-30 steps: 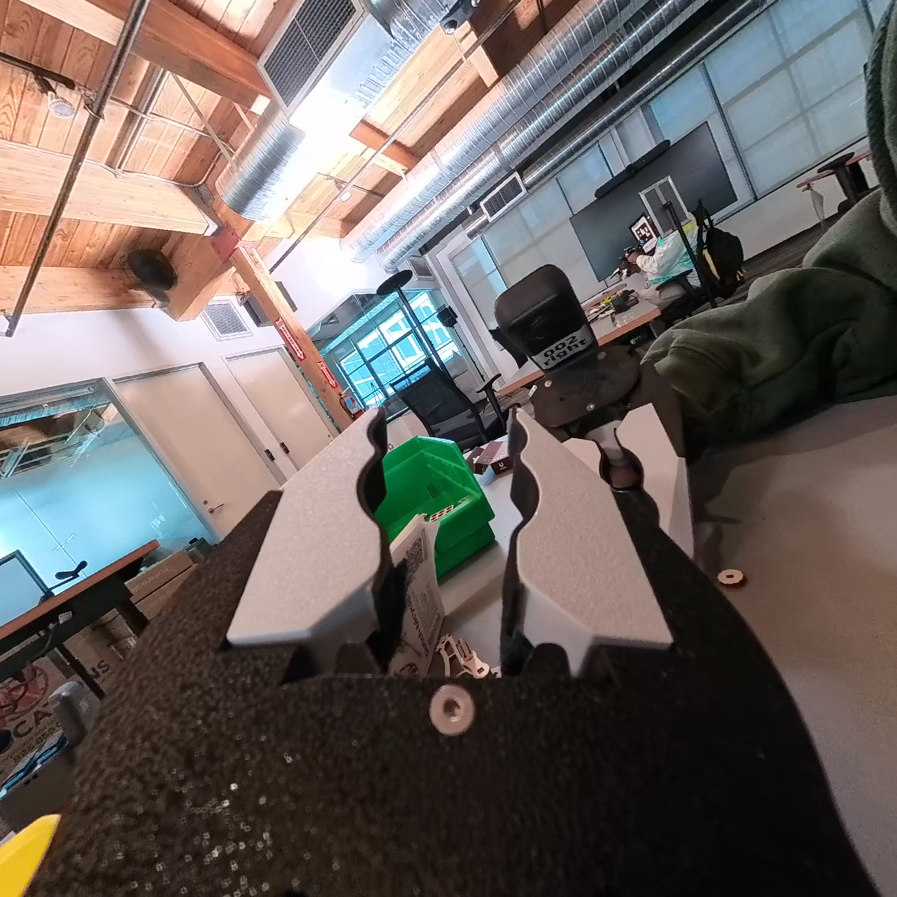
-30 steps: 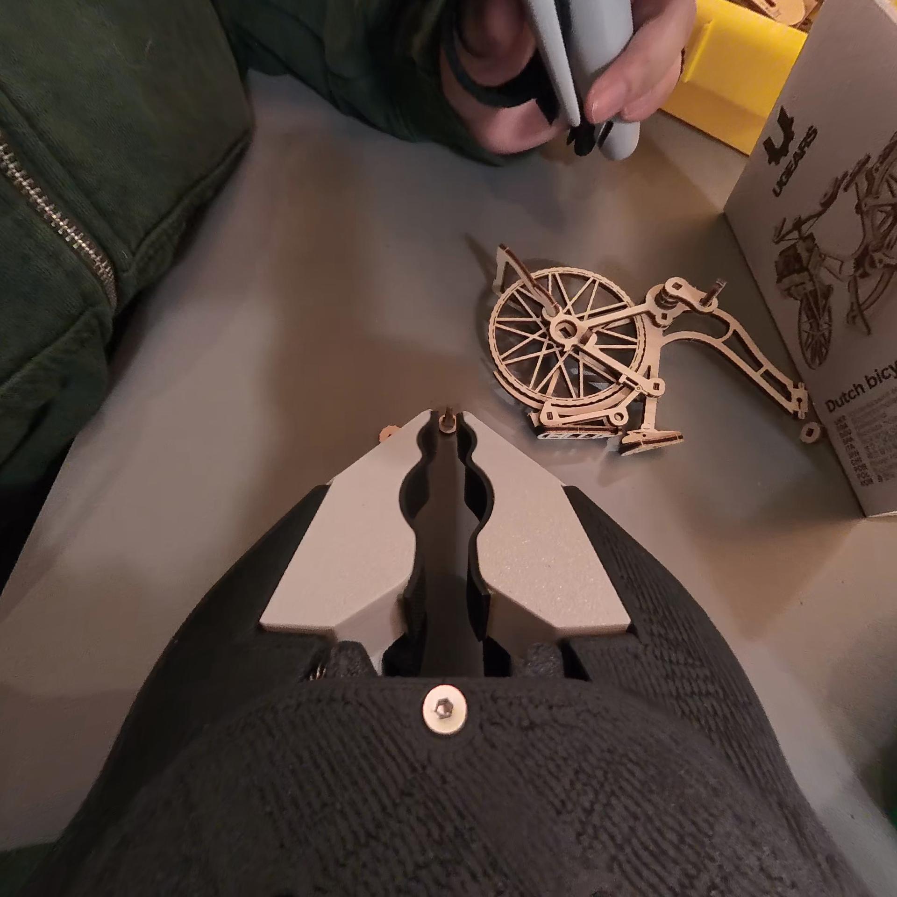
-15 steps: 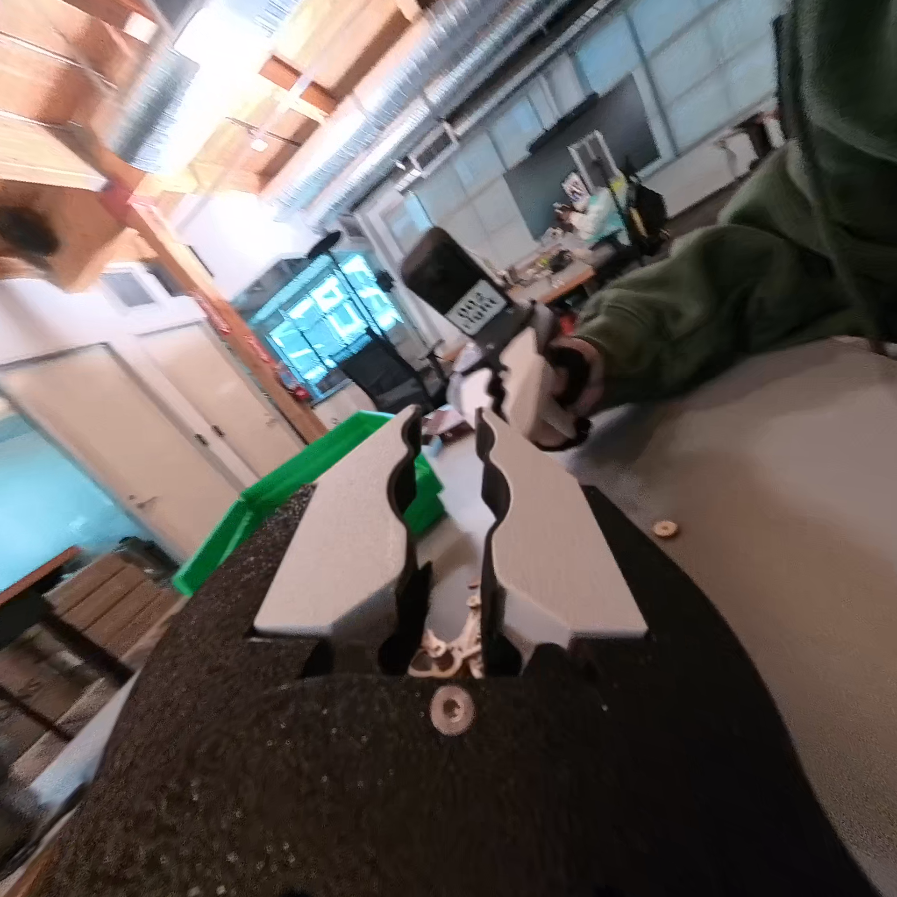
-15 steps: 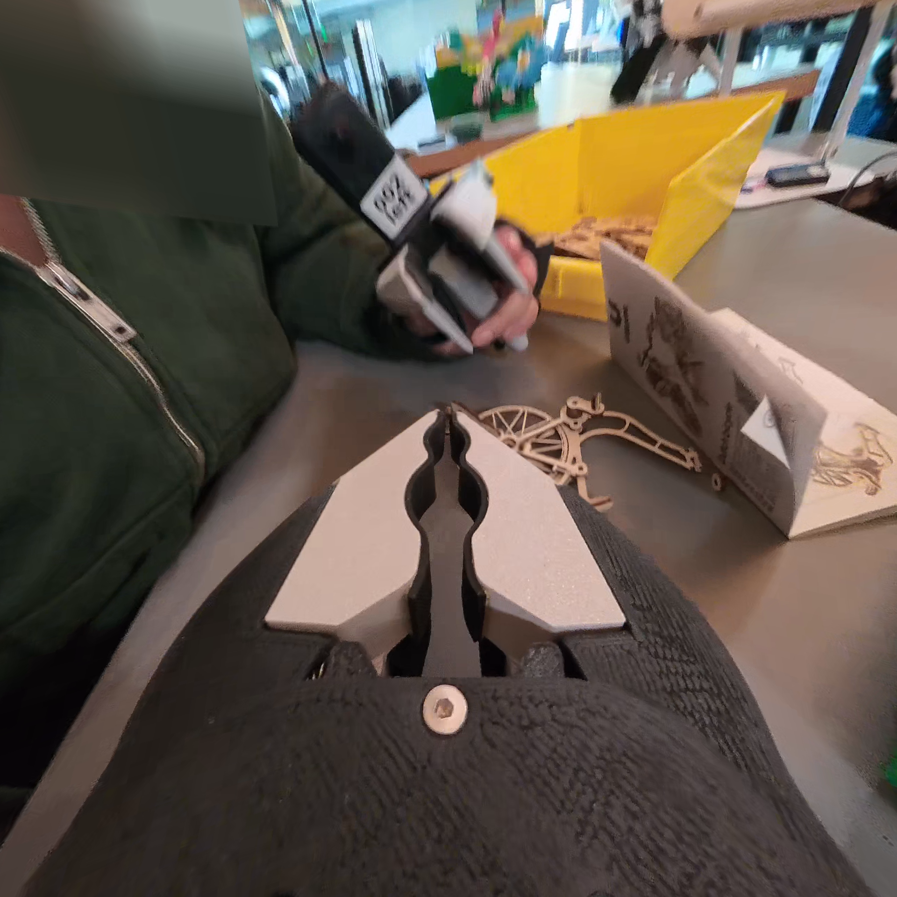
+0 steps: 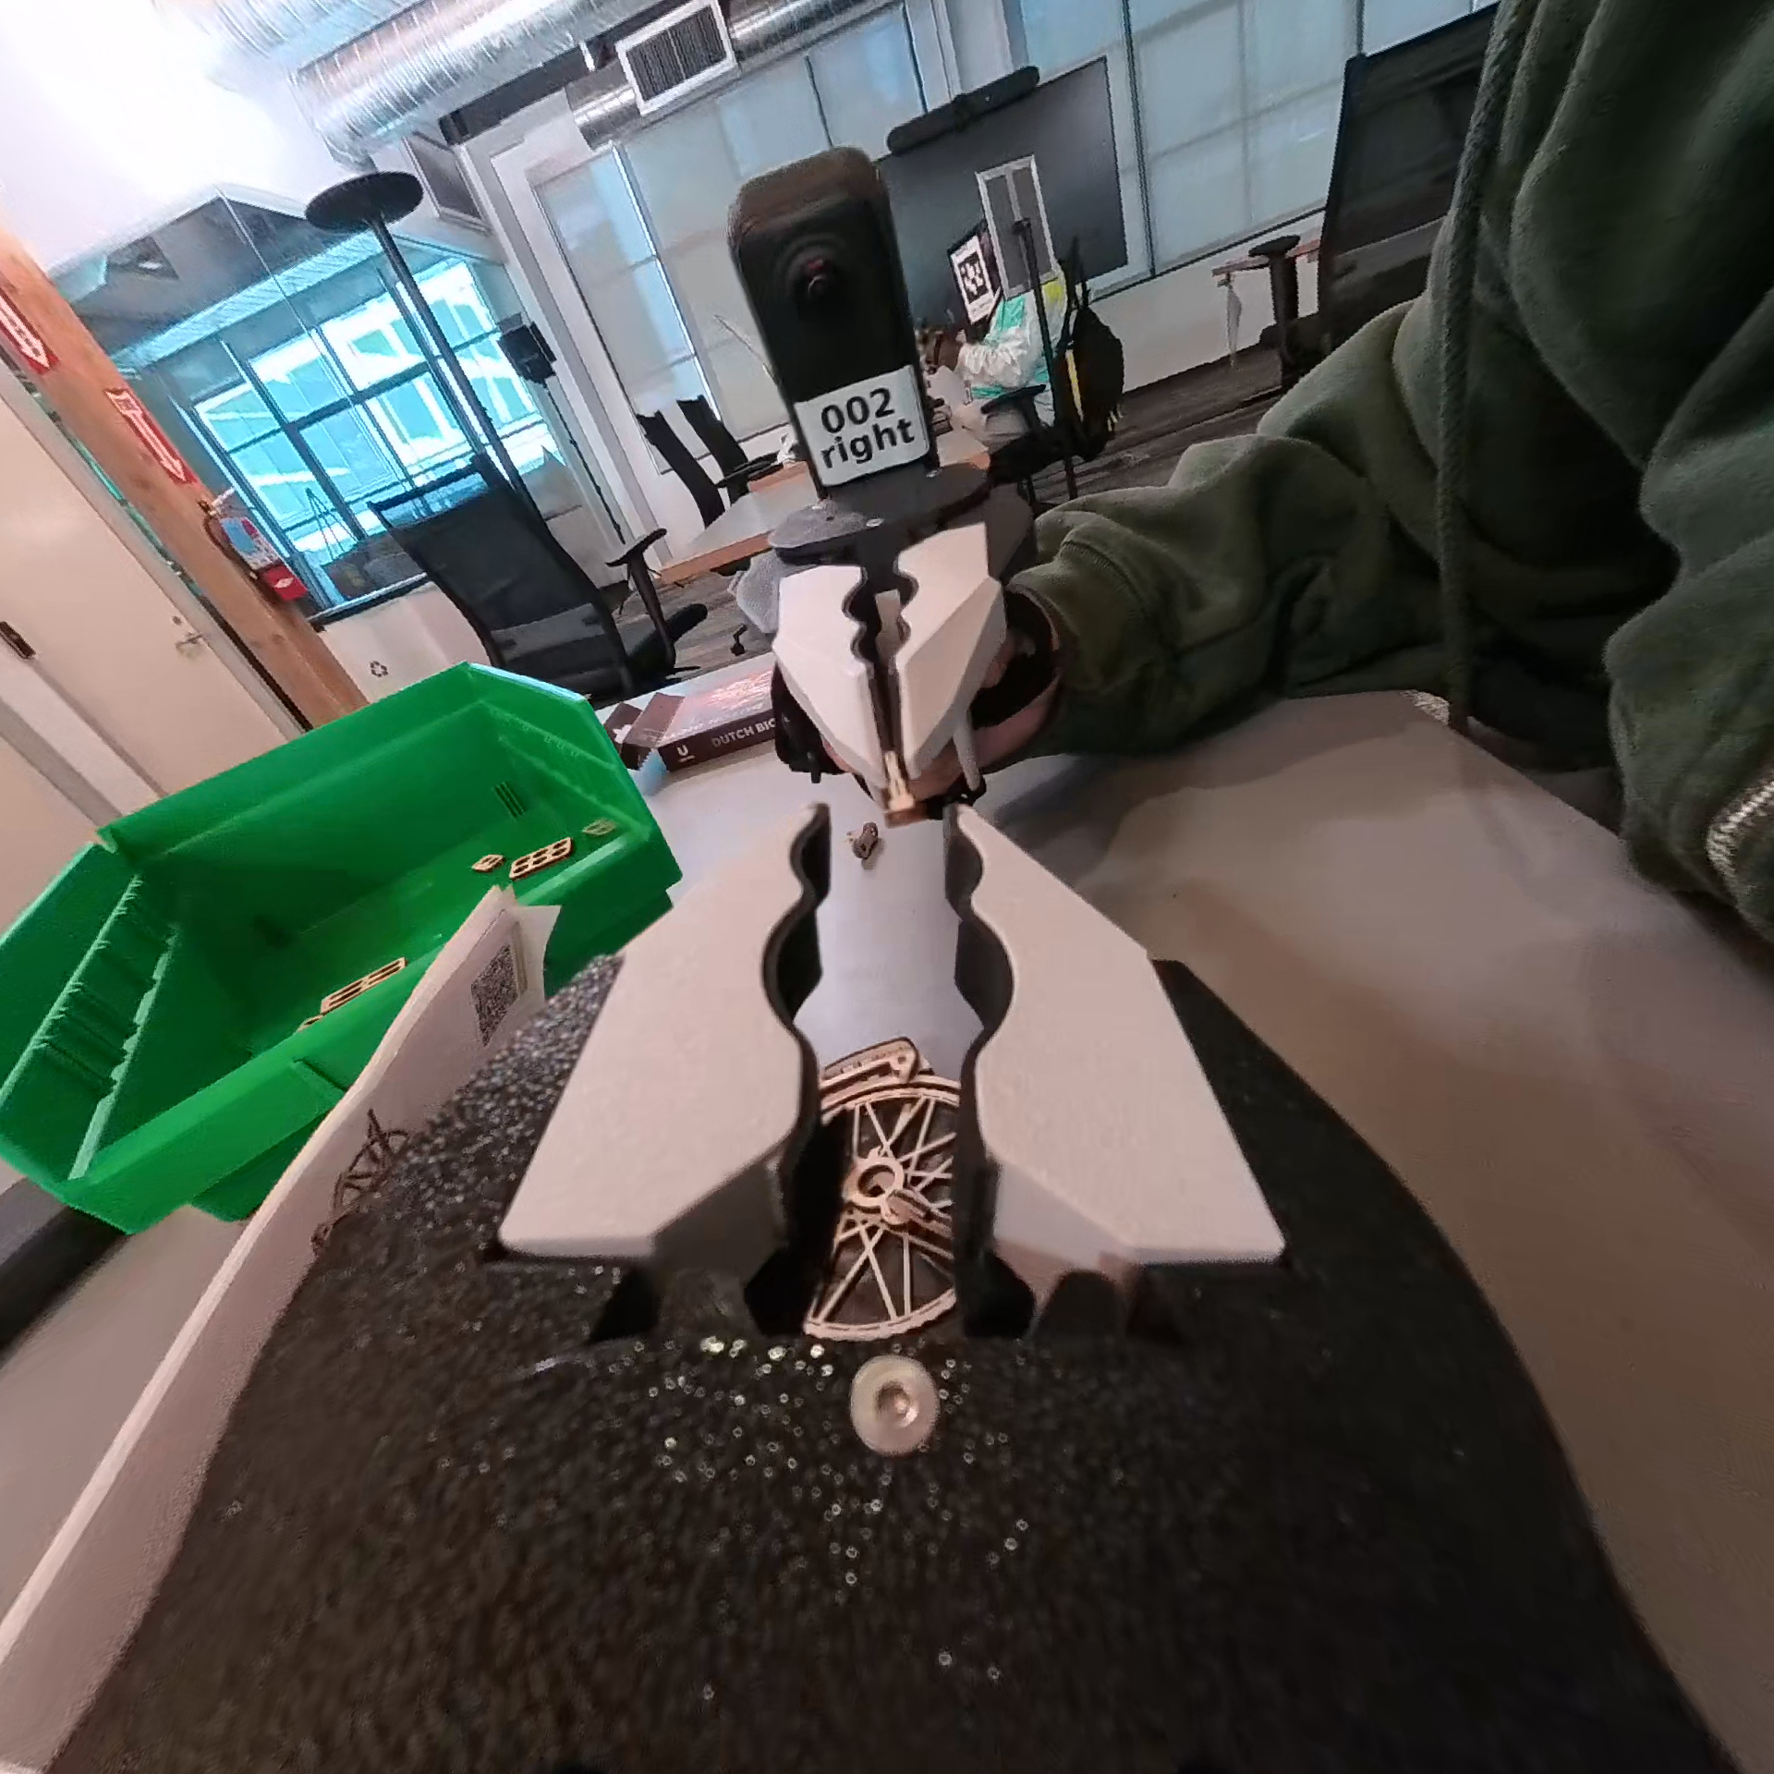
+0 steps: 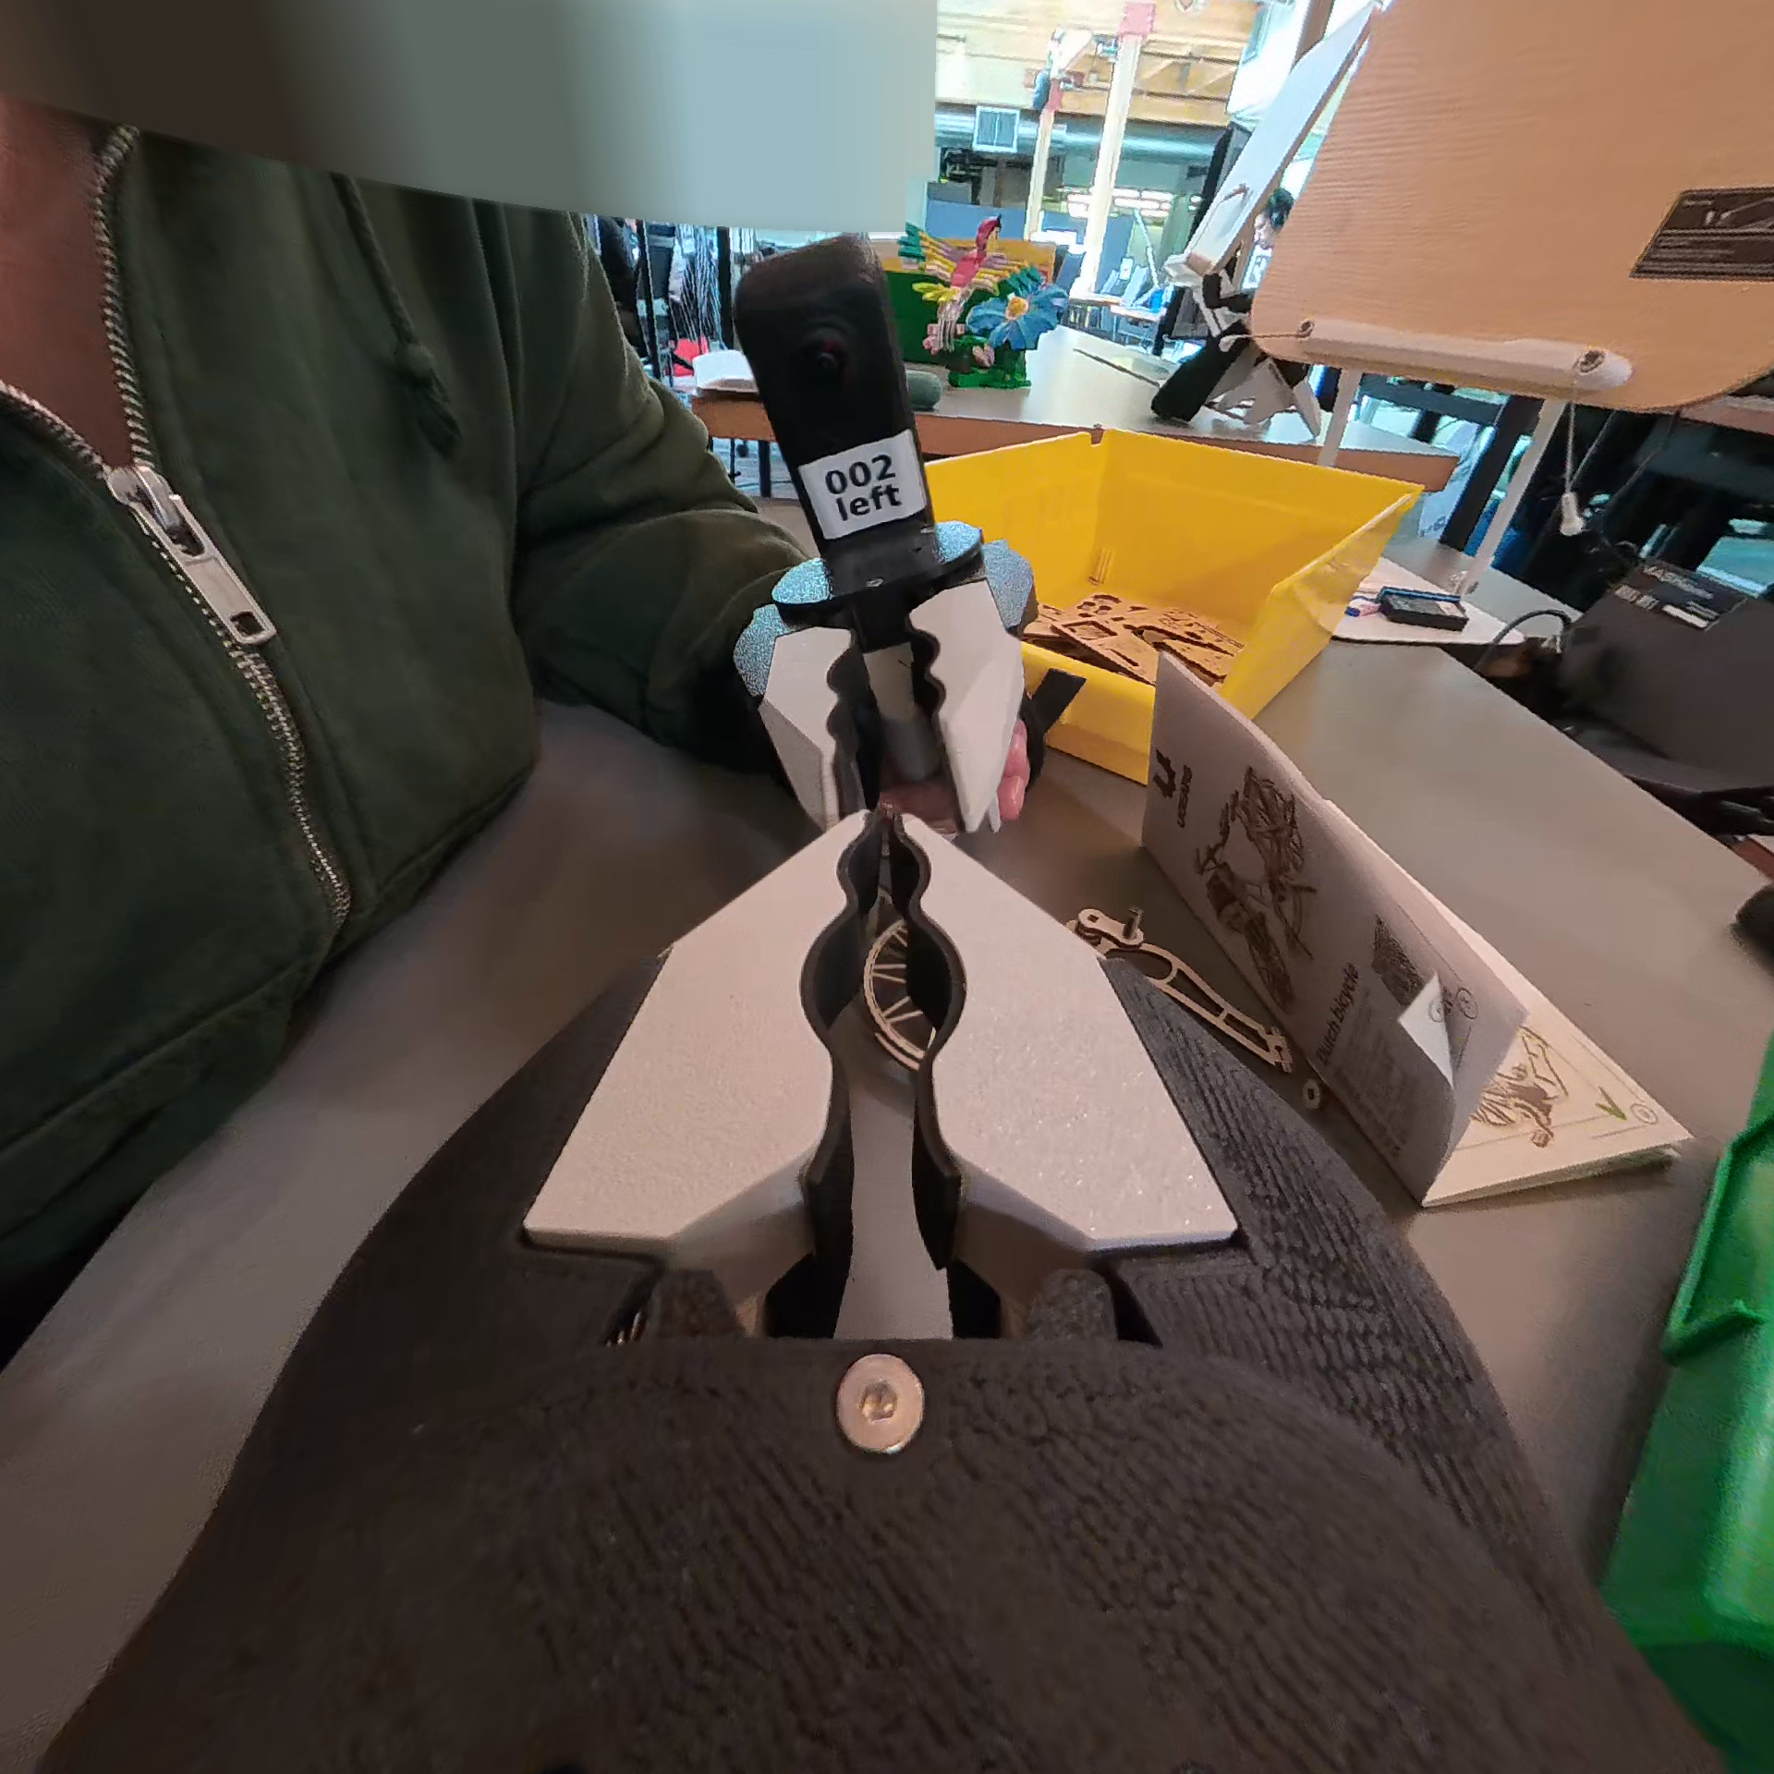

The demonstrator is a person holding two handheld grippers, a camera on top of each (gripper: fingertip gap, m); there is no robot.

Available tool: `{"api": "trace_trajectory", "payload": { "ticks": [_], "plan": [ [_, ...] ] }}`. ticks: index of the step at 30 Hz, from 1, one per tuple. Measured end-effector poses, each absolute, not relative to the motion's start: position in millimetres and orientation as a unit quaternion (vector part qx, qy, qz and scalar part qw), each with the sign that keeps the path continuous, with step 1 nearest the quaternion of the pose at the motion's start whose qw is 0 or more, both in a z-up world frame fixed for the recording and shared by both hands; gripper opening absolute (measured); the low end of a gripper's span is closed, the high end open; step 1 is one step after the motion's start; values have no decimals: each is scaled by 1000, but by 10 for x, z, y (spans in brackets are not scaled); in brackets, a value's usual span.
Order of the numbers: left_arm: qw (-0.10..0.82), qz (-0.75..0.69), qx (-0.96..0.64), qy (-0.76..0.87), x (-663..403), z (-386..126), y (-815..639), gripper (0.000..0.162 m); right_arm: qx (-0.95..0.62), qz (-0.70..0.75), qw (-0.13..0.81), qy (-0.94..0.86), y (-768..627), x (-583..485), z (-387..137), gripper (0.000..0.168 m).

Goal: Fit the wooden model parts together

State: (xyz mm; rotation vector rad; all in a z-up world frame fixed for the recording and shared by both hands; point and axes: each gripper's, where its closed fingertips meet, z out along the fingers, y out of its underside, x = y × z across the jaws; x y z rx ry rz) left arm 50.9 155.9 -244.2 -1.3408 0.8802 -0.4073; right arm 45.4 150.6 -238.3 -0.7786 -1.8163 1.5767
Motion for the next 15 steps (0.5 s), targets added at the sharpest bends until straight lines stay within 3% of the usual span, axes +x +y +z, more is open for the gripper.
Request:
{"api": "trace_trajectory", "payload": {
  "ticks": [8, 15],
  "plan": [
    [671, -182, -592, 407, 543, -2470, 1529, 7, -289, 584, 310, -692, 1497, 447, -2400, 0],
    [675, -164, -589, 414, 534, -2455, 1532, 6, -286, 587, 310, -691, 1485, 446, -2385, 0]
  ]
}}
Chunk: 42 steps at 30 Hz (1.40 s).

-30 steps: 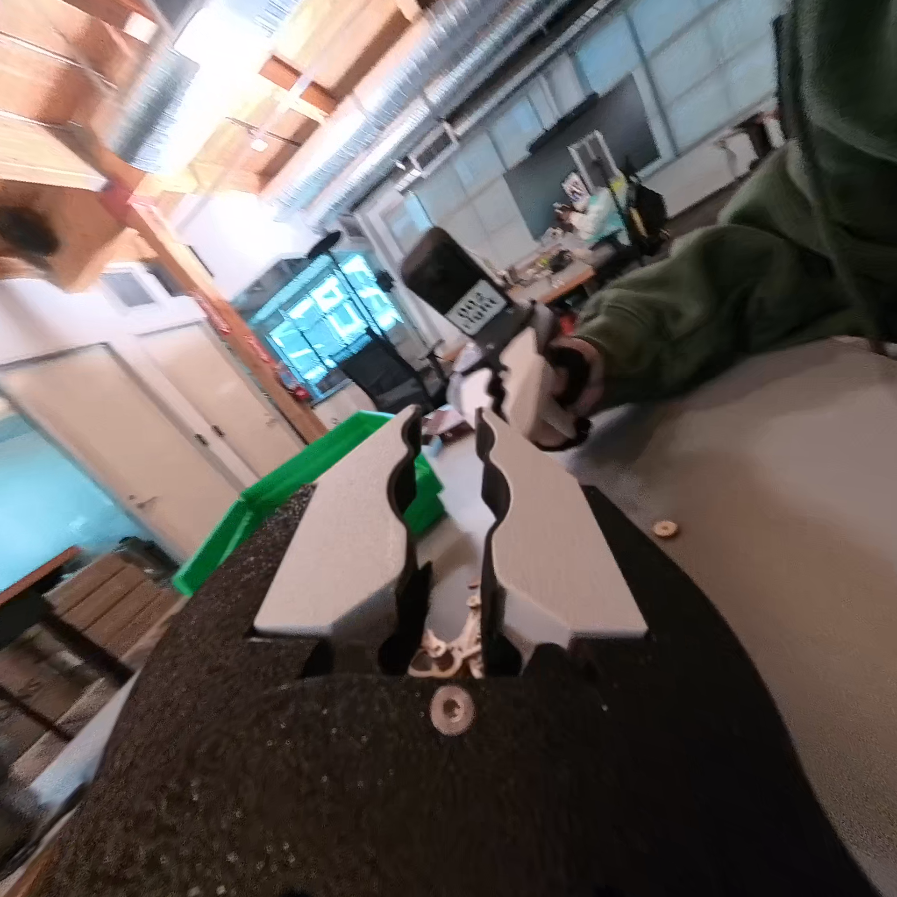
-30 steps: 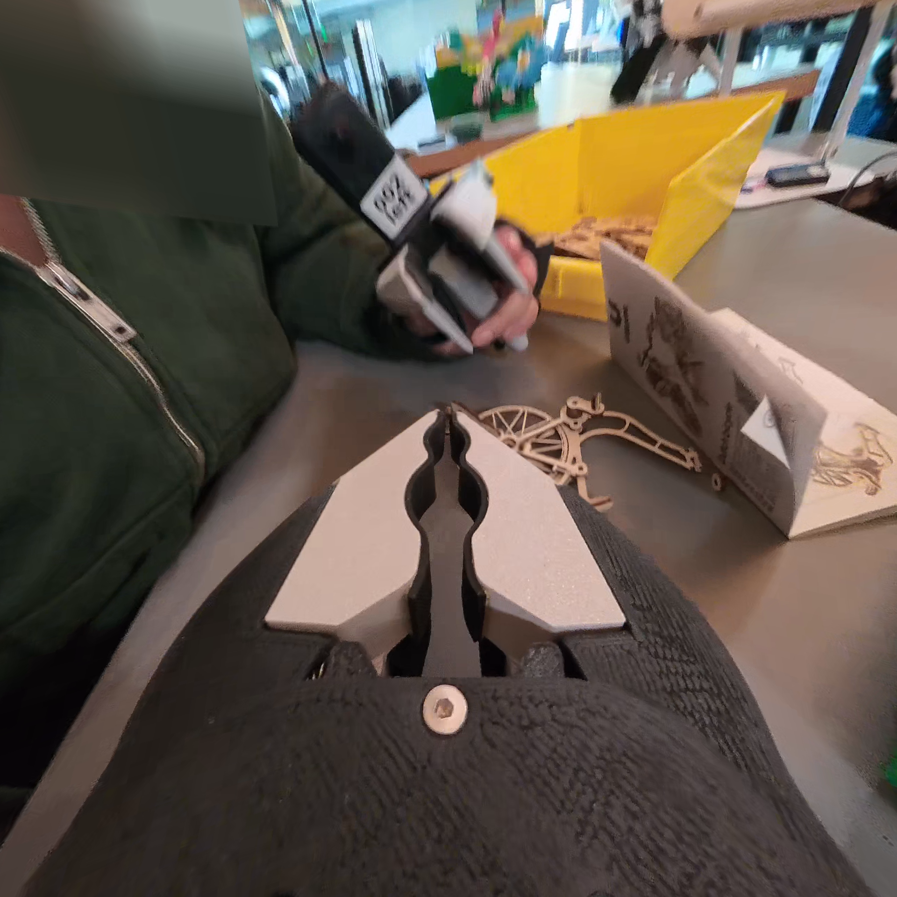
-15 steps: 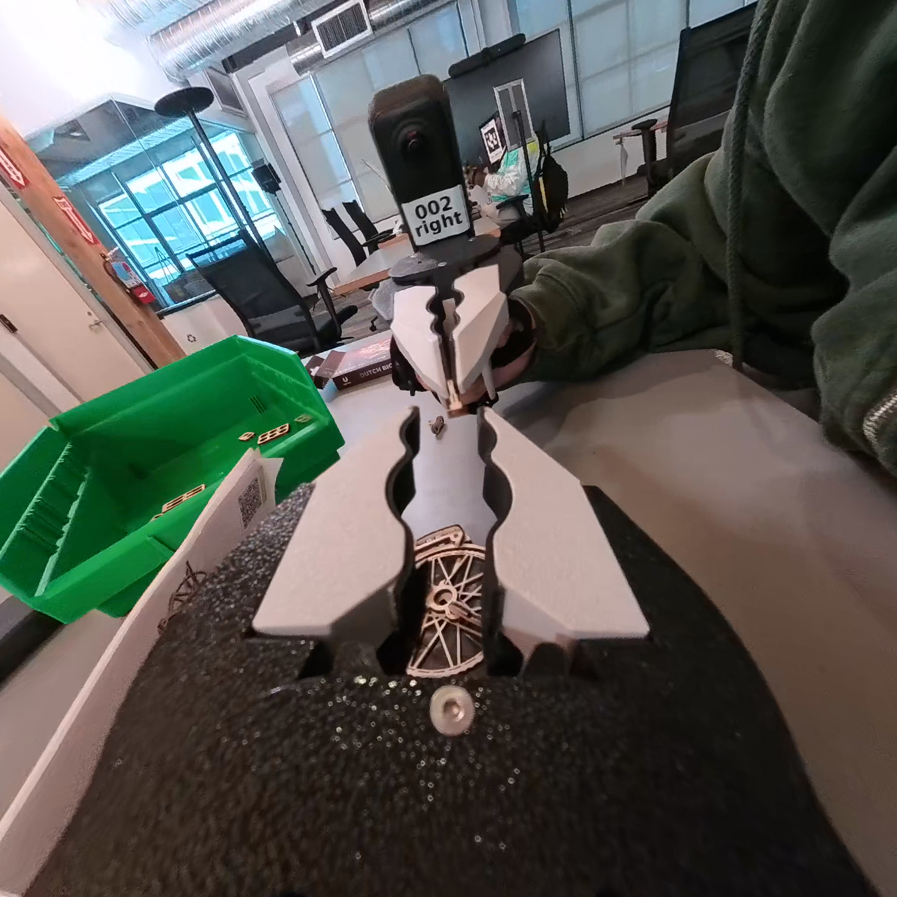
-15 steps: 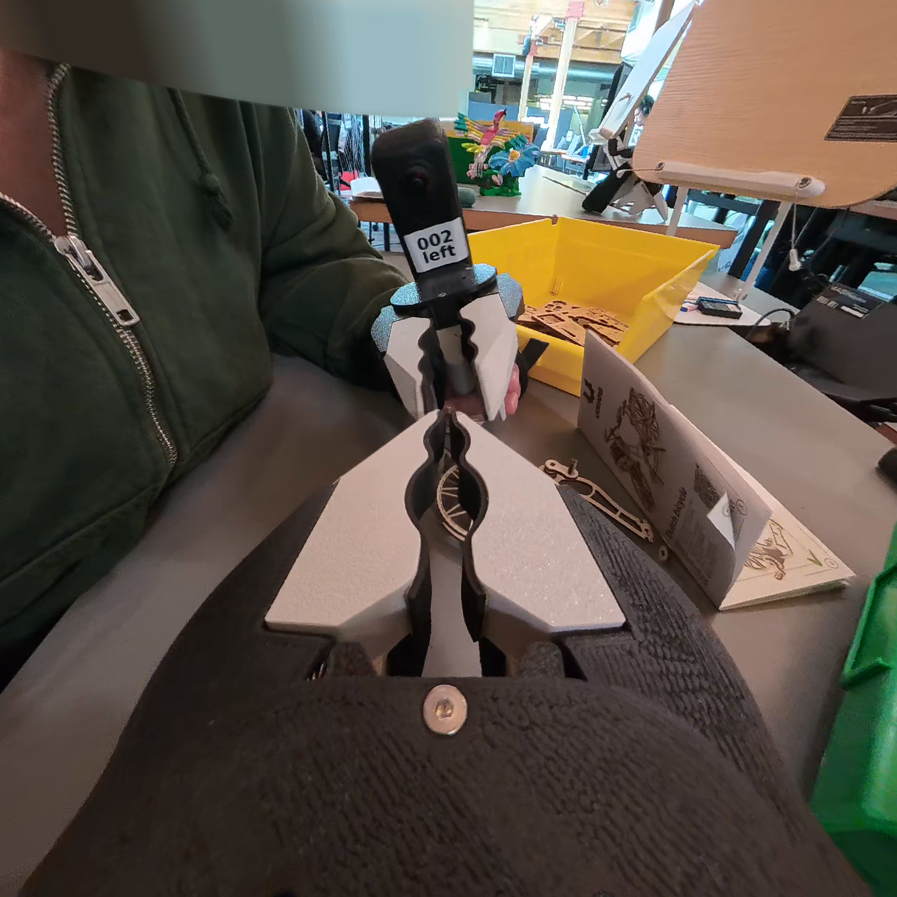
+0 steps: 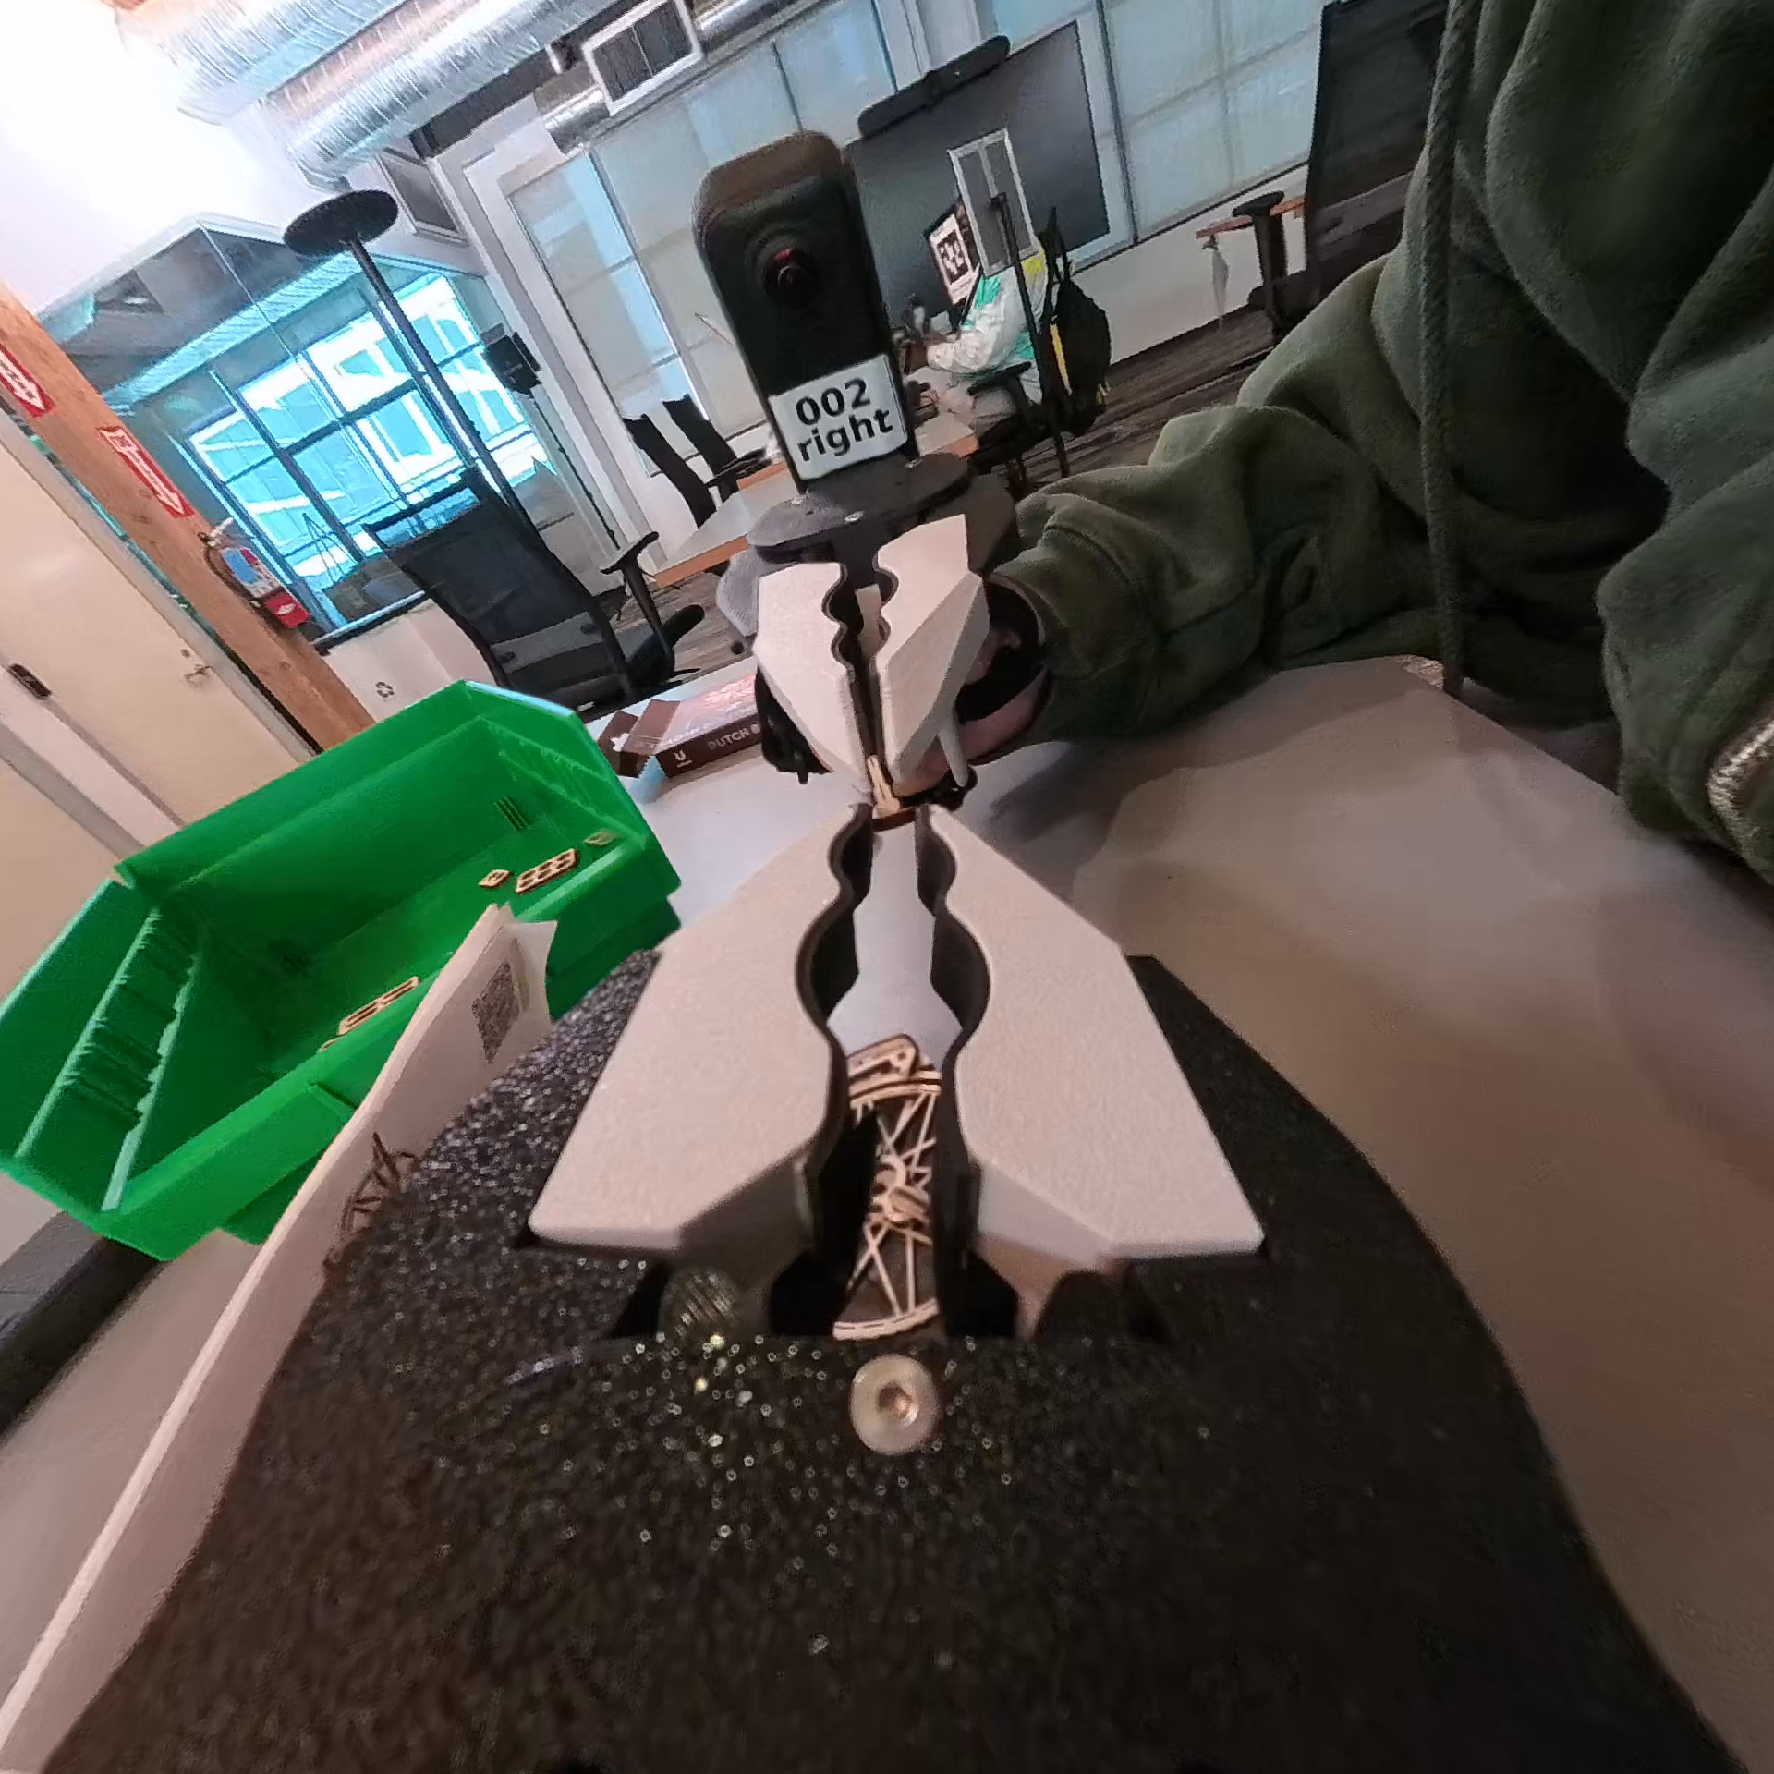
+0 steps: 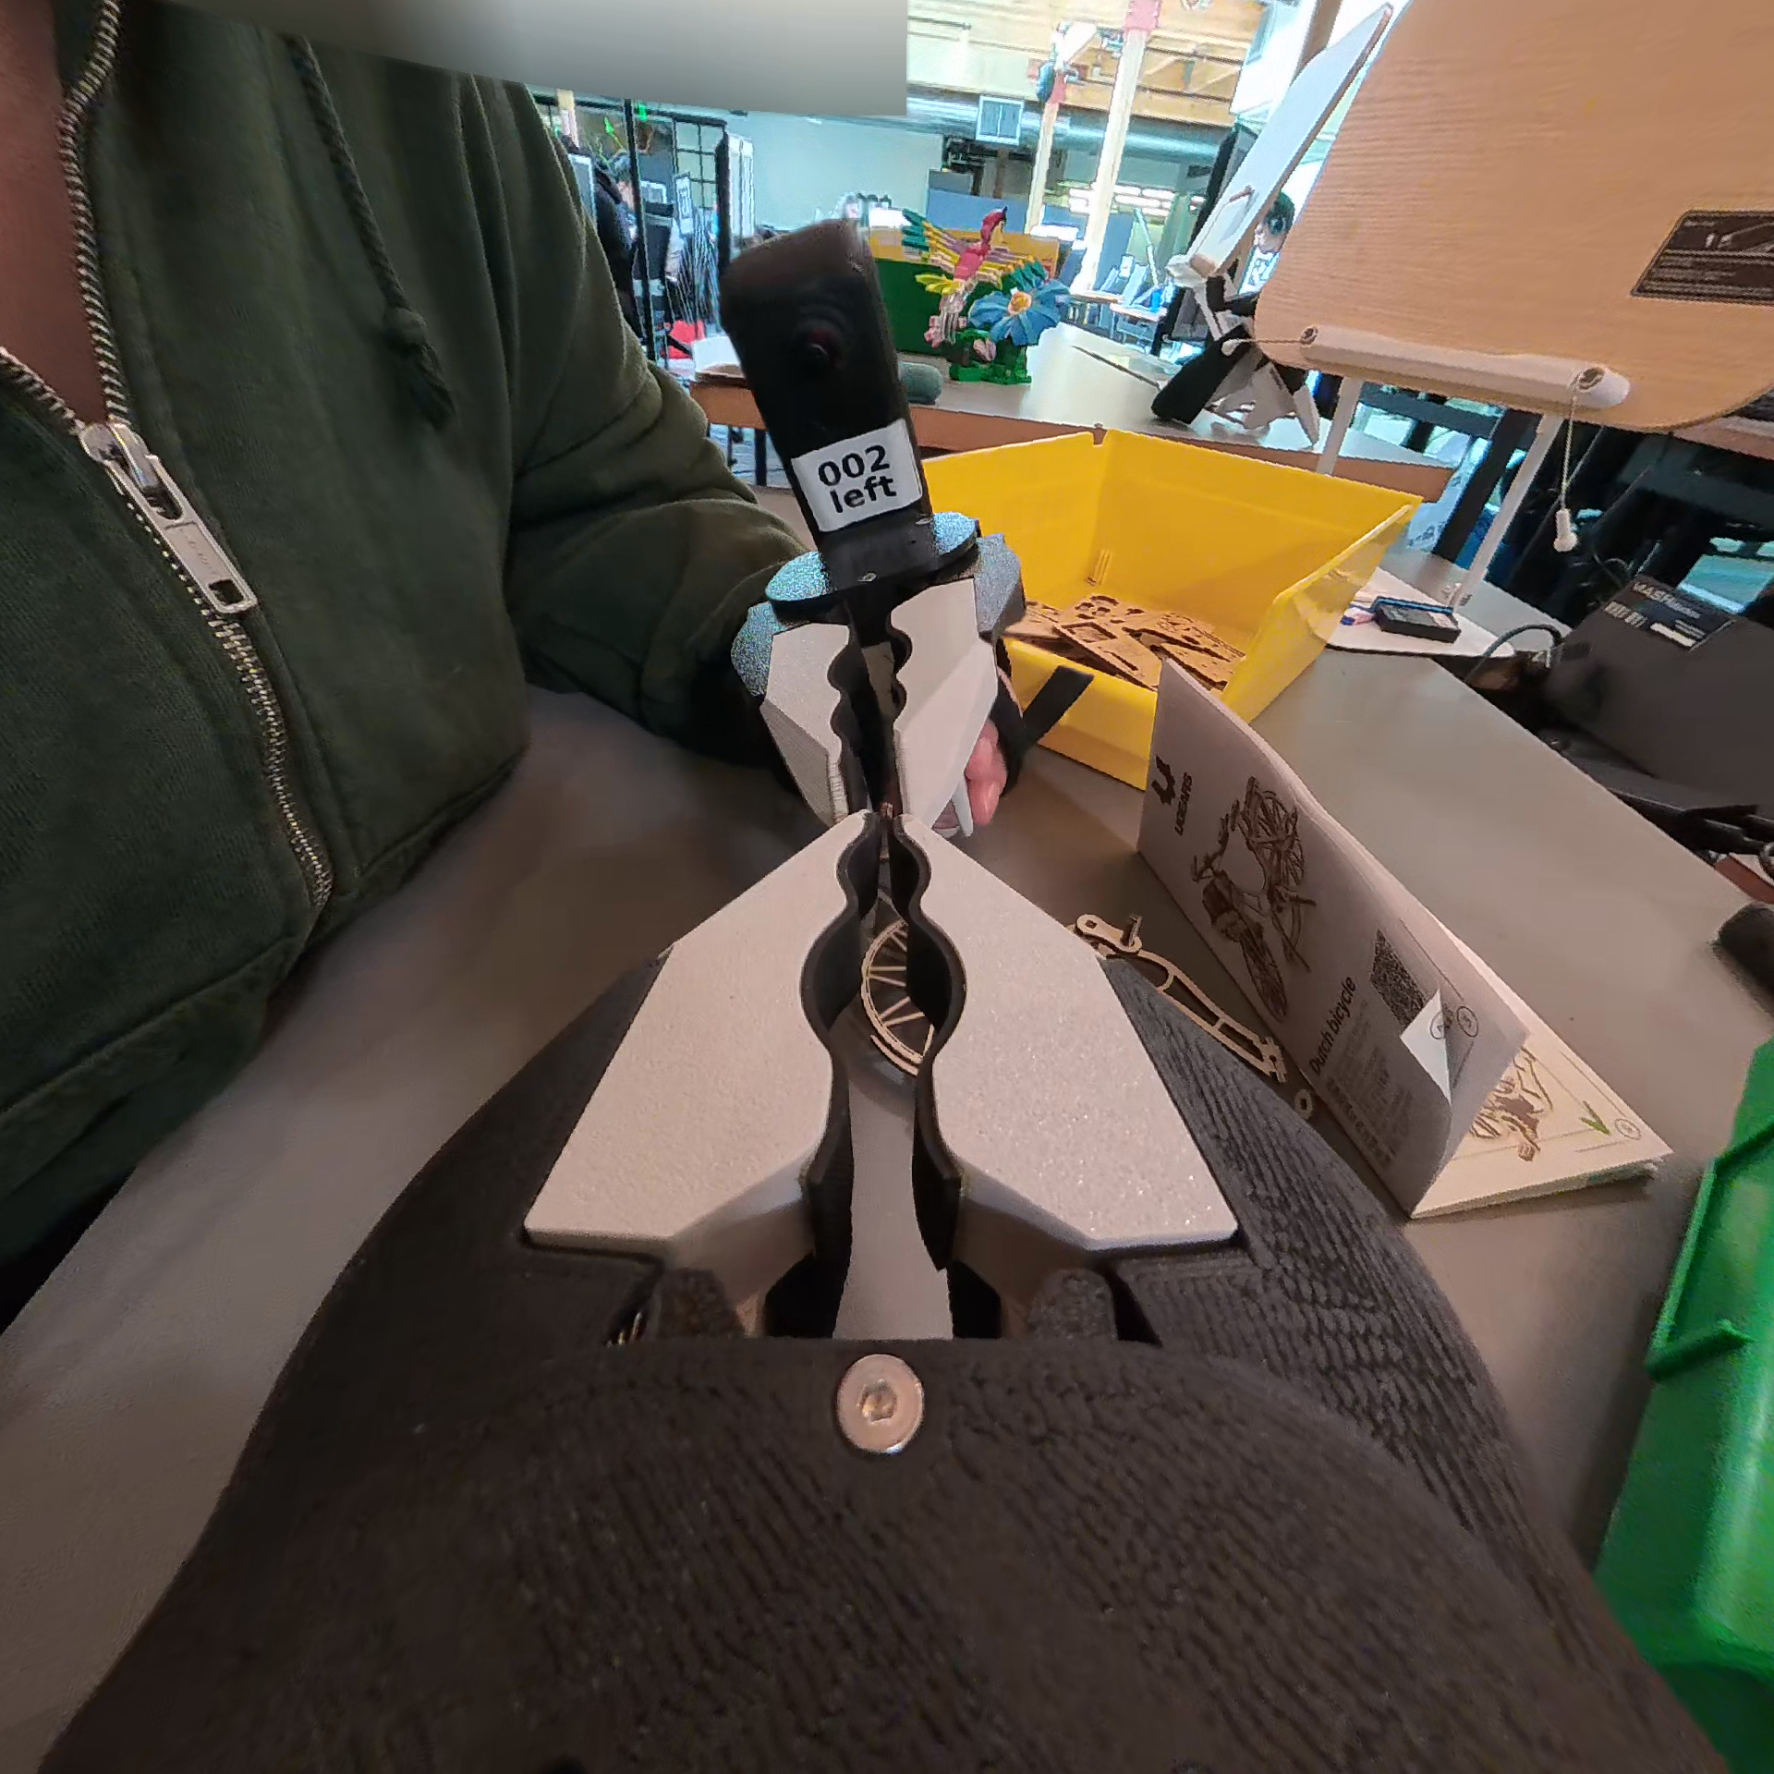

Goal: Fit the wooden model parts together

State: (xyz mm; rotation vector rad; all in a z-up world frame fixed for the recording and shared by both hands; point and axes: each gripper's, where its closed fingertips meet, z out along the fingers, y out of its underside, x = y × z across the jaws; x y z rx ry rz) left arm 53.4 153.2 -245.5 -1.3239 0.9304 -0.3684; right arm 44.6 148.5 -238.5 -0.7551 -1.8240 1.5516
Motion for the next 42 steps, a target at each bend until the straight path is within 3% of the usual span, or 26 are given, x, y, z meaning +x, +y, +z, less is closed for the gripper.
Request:
{"api": "trace_trajectory", "payload": {
  "ticks": [22, 31, 42],
  "plan": [
    [720, -178, -595, 310, 224, -2220, 1650, 6, -284, 509, 459, -671, 1624, 286, -2207, 5],
    [695, -284, -601, 275, 251, -2205, 1623, 6, -218, 335, 580, -710, 1615, 242, -2277, 10],
    [659, -345, -609, 276, 346, -2239, 1580, 6, -138, 230, 632, -727, 1494, 261, -2322, 6]
  ]
}}
